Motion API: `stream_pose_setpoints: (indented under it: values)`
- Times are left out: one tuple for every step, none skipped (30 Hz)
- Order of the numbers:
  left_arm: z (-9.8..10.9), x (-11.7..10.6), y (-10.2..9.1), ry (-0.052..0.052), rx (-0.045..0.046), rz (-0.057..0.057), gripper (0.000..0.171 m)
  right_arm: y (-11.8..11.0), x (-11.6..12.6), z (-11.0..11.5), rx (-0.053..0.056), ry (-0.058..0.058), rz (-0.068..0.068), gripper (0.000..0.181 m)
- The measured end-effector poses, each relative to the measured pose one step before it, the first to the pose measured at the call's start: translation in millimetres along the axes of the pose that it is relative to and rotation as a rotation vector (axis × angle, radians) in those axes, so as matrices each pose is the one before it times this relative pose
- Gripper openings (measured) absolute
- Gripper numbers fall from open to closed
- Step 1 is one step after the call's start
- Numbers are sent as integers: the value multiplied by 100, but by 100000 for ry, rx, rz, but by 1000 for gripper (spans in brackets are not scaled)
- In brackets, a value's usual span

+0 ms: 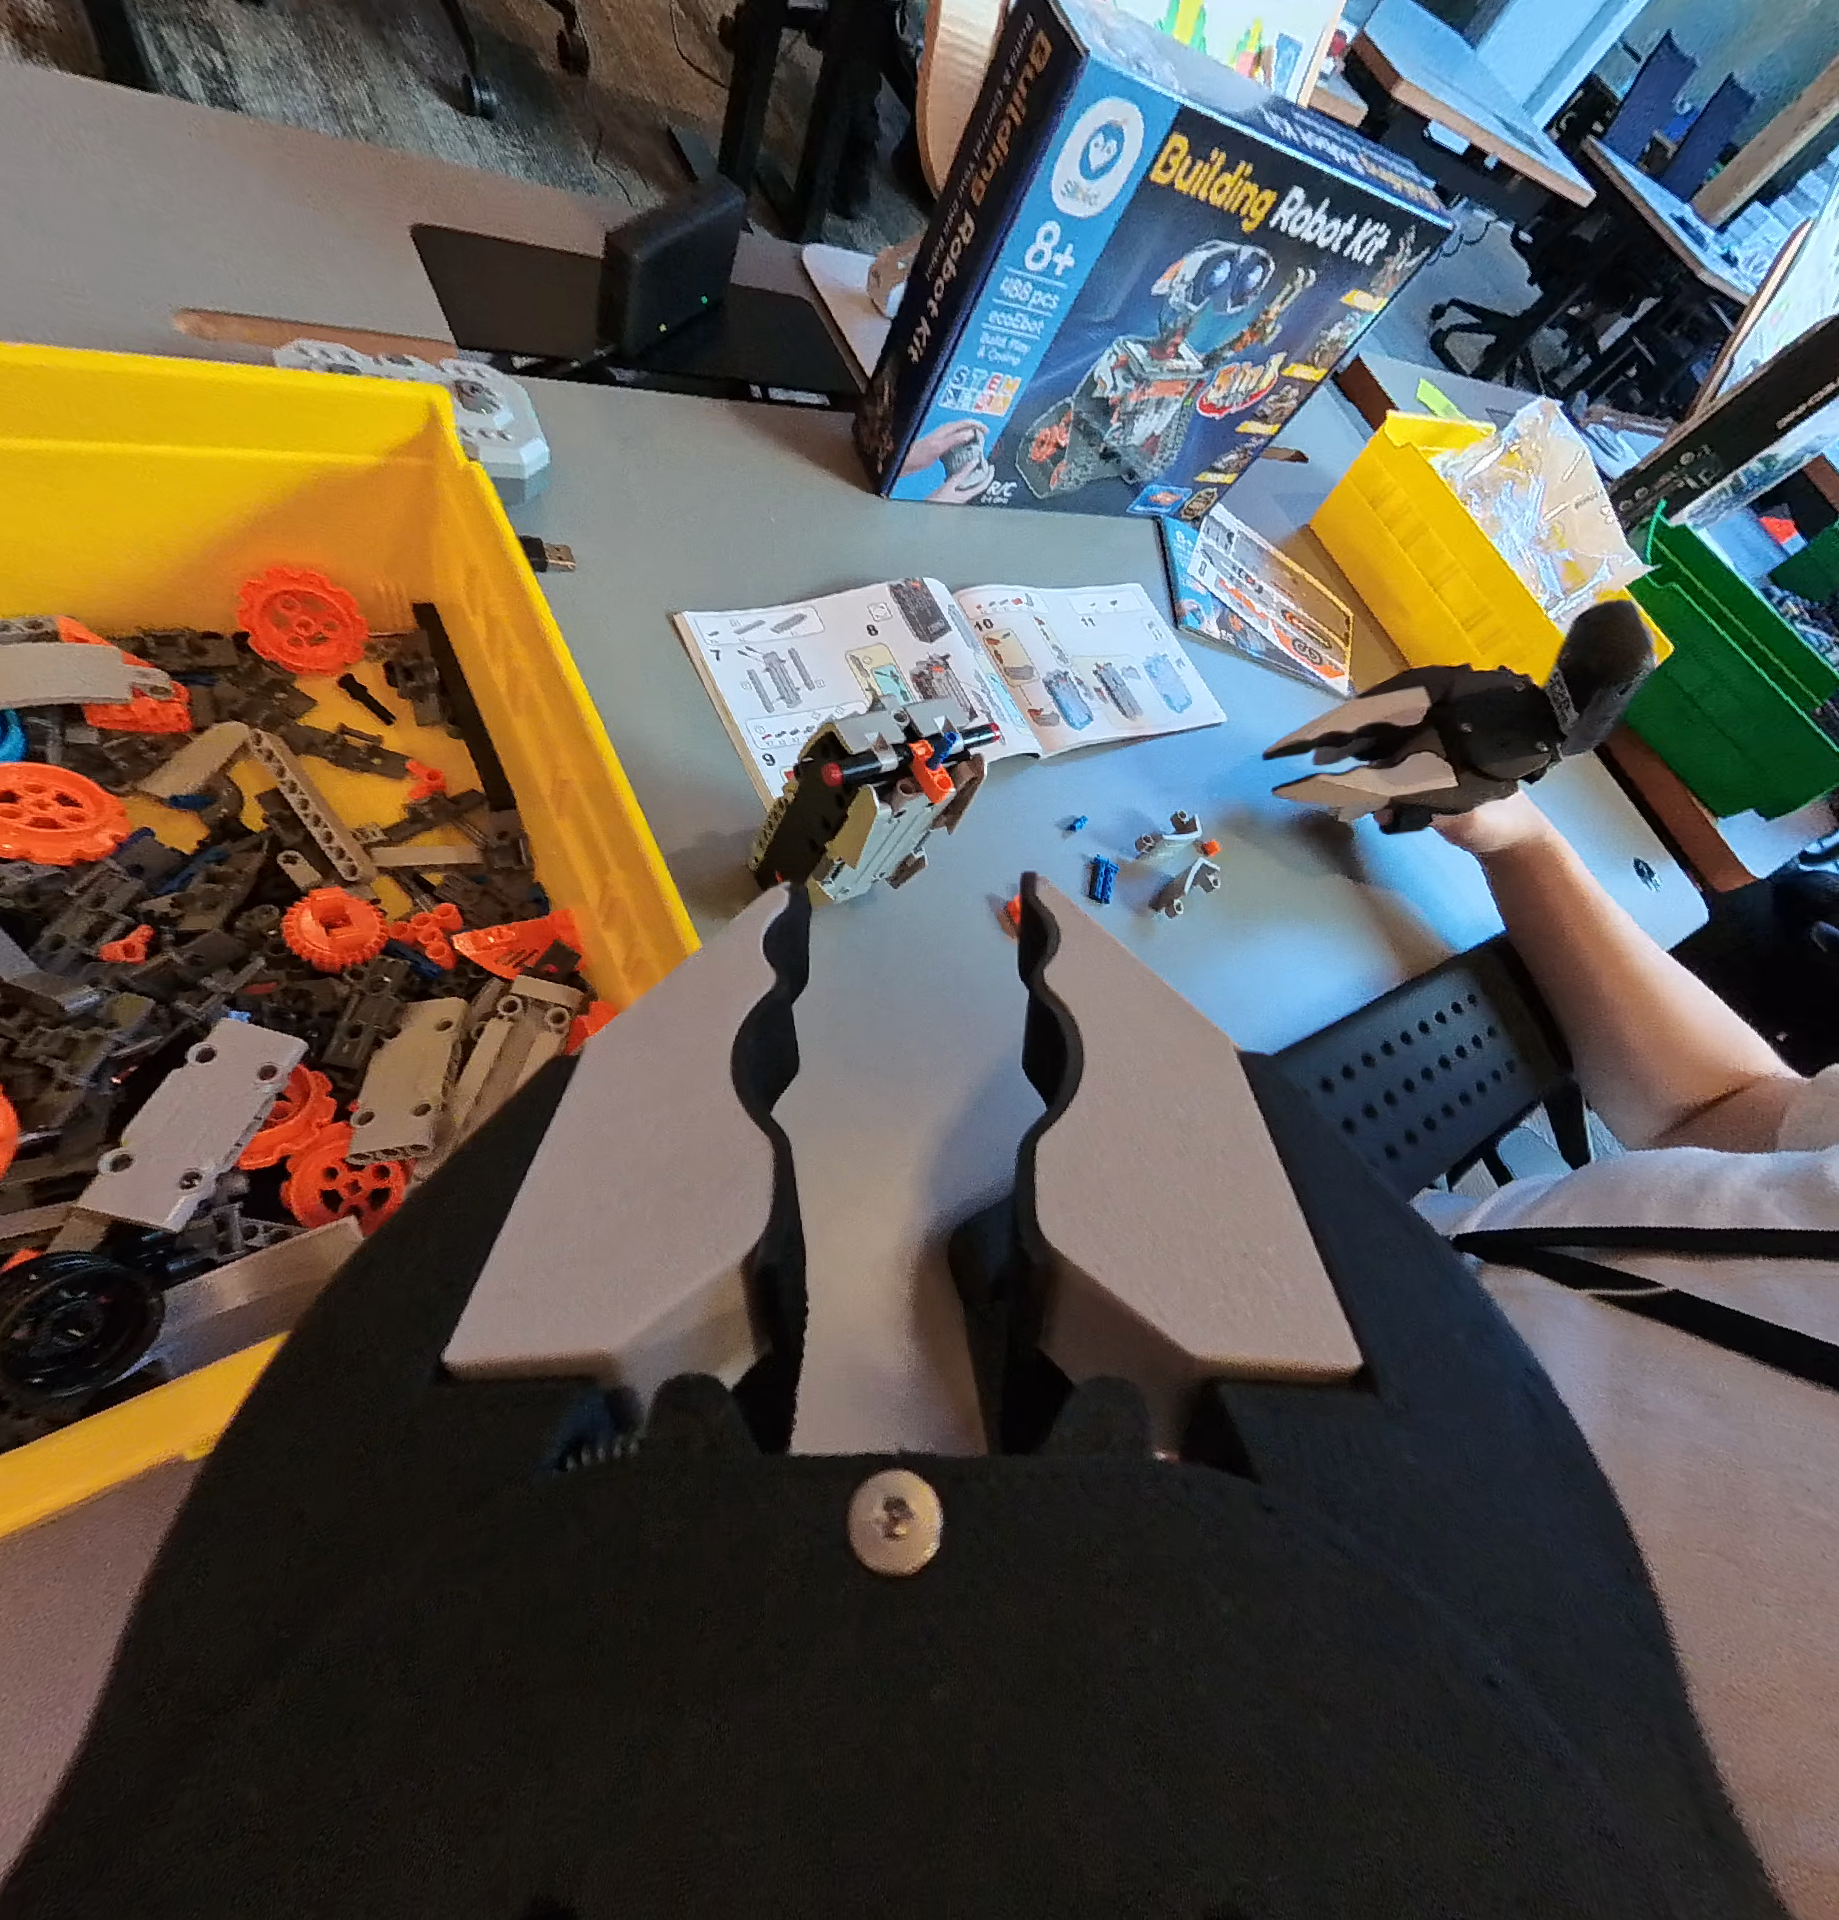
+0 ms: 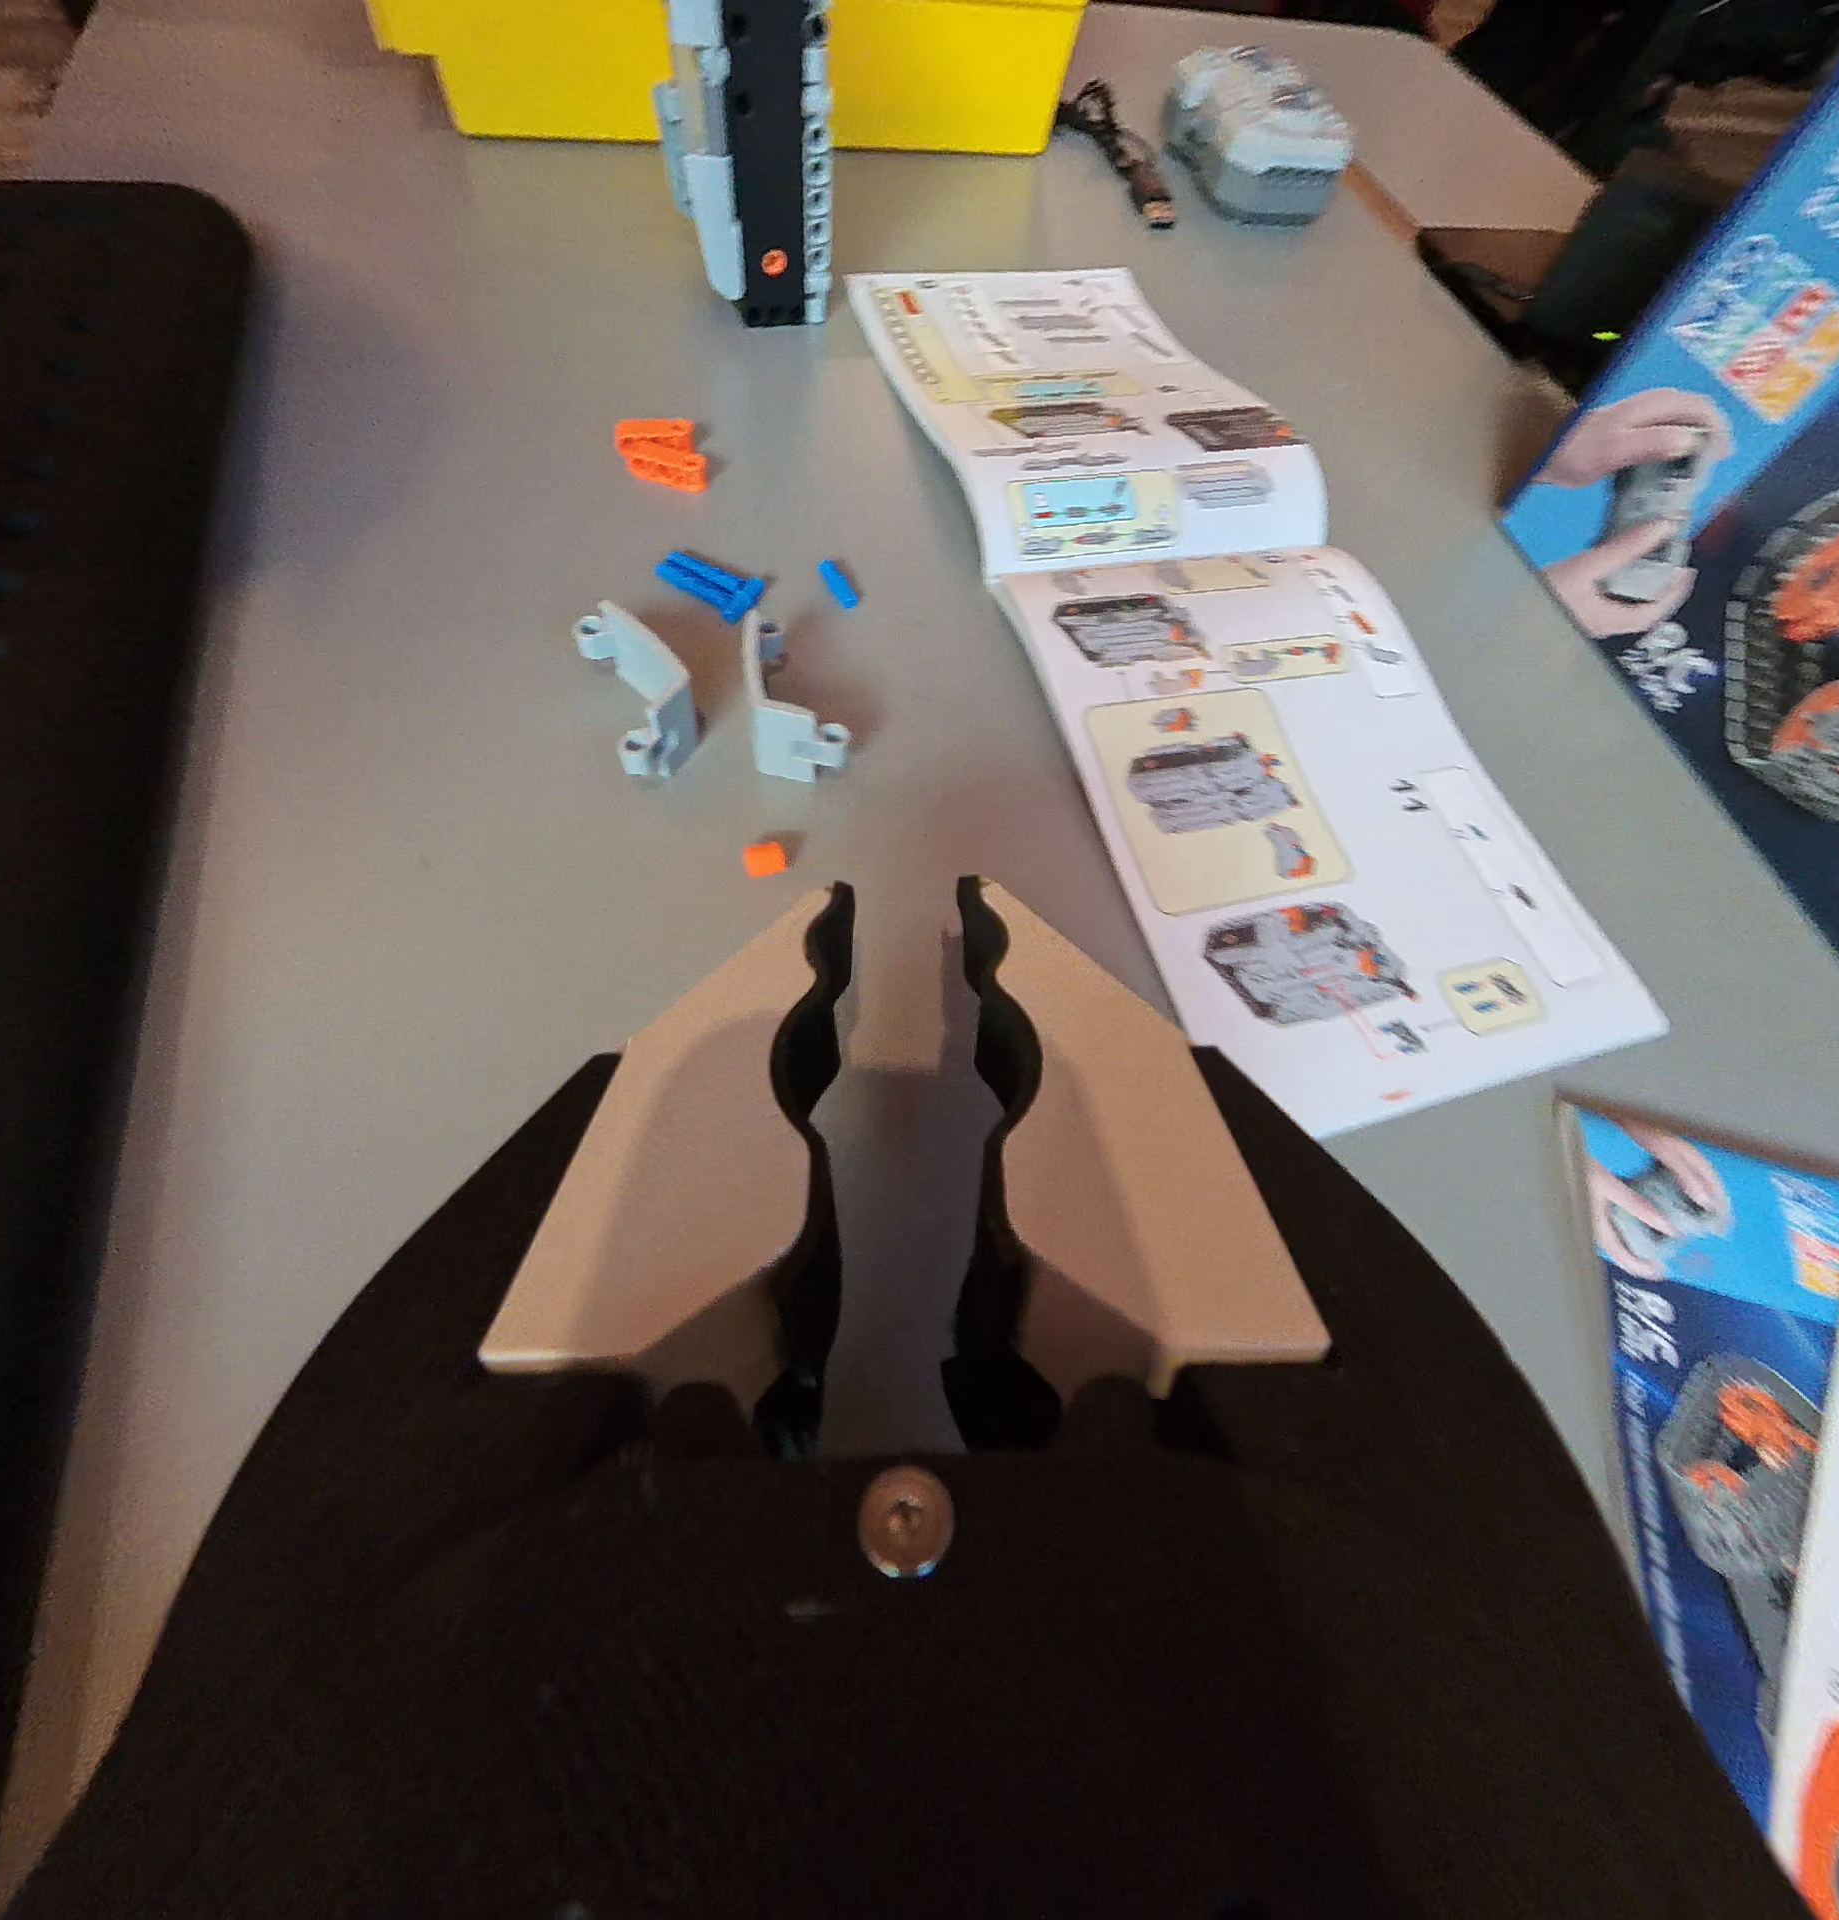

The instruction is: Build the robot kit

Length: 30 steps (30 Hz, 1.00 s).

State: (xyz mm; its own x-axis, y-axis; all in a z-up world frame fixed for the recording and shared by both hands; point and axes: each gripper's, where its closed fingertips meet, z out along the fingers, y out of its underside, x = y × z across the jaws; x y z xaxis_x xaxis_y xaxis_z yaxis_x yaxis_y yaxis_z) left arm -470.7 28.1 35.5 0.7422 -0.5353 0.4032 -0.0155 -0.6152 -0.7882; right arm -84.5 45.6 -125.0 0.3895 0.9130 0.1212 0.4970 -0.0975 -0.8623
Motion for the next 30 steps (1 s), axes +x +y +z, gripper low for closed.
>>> stream_pose_setpoints:
  values:
    - [-152, -187, -187, -476, 1173, 91, 39, 35, 727, -414, 964, 3271, 134, 19]
    - [-164, -197, -157, -605, 902, -115, 39, 31, 798, -388, 915, 3689, -149, 19]
    - [-161, -200, -104, -544, 634, -217, 39, 9, 807, -363, 858, 3816, -153, 19]
    - [-165, -177, -91, -343, 487, -236, 39, -4, 756, -313, 715, 3536, -45, 19]
    - [-148, -180, -58, -383, 311, -249, 39, 14, 671, -266, 406, 3260, -261, 18]
    - [-137, -229, -49, -604, 217, -202, 38, 84, 639, -217, -174, 3436, -852, 18]
    - [-133, -255, -71, -682, 368, -109, 39, 180, 681, -164, -995, 4184, -1567, 17]
    - [-113, -244, -65, -651, 378, -60, 38, 197, 664, -126, -1285, 4391, -2119, 16]
    - [-76, -272, -18, -688, 102, -31, 38, 133, 491, -87, -978, 3572, -2235, 15]
    - [-59, -274, -10, -708, -37, 24, 38, 35, 317, -63, -295, 2580, -1811, 14]
    - [-42, -216, -12, -469, 120, -26, 38, -92, 208, -42, 384, 1873, -1135, 14]
    - [-27, -139, -17, -78, 260, -213, 38, -128, 73, -18, 576, 940, -783, 13]
    - [-8, -74, -7, 260, 200, -382, 38, -55, -37, 1, 169, 252, -846, 12]
    - [8, -28, 22, 370, 101, -345, 38, 62, -28, 44, -484, 274, -1000, 11]
    - [8, -30, 36, 200, -8, -211, 38, 142, 0, 71, -956, 507, -1013, 11]
    - [21, -47, 46, 7, -77, -17, 38, 150, -27, 84, -1014, 371, -961, 11]
    - [23, -39, 41, -117, -105, 134, 38, 127, -77, 94, -869, 45, -905, 10]
    - [6, -37, 38, -104, -100, 145, 38, 109, -103, 74, -729, -130, -856, 10]
    - [18, 3, 41, 25, -114, 65, 38, 102, -101, 93, -742, -152, -811, 10]
    - [15, 11, 23, 118, -91, 8, 37, 113, -108, 80, -831, -163, -834, 10]
    - [13, 24, 17, 94, -58, 12, 37, 118, -101, 85, -829, -103, -871, 10]
    - [11, 14, 32, 51, -65, 76, 37, 60, -105, 73, -602, -102, -822, 10]
    - [18, 14, 27, 53, -170, 109, 37, 3, -92, 52, -242, -145, -606, 10]
    - [11, 5, 50, -22, -240, 101, 37, -34, -95, 40, -7, -226, -290, 9]
    - [15, -14, 30, -94, -97, 121, 37, -28, -62, 26, 21, -207, -89, 9]
    - [-1, -2, 7, -37, -8, 138, 37, -31, -39, 10, 37, -61, -78, 9]
    - [-4, -18, 25, -18, -120, 172, 37, -44, -23, -9, 118, 44, -149, 9]
    - [-18, -67, 20, -288, -49, 169, 37, -13, 3, -8, 95, 79, -90, 9]
    - [-19, -103, 3, -464, 28, 44, 37, -4, -2, -5, 29, 52, 37, 9]
    - [-25, -93, 8, -303, 47, -55, 37, 1, -5, -3, 37, -10, 123, 9]
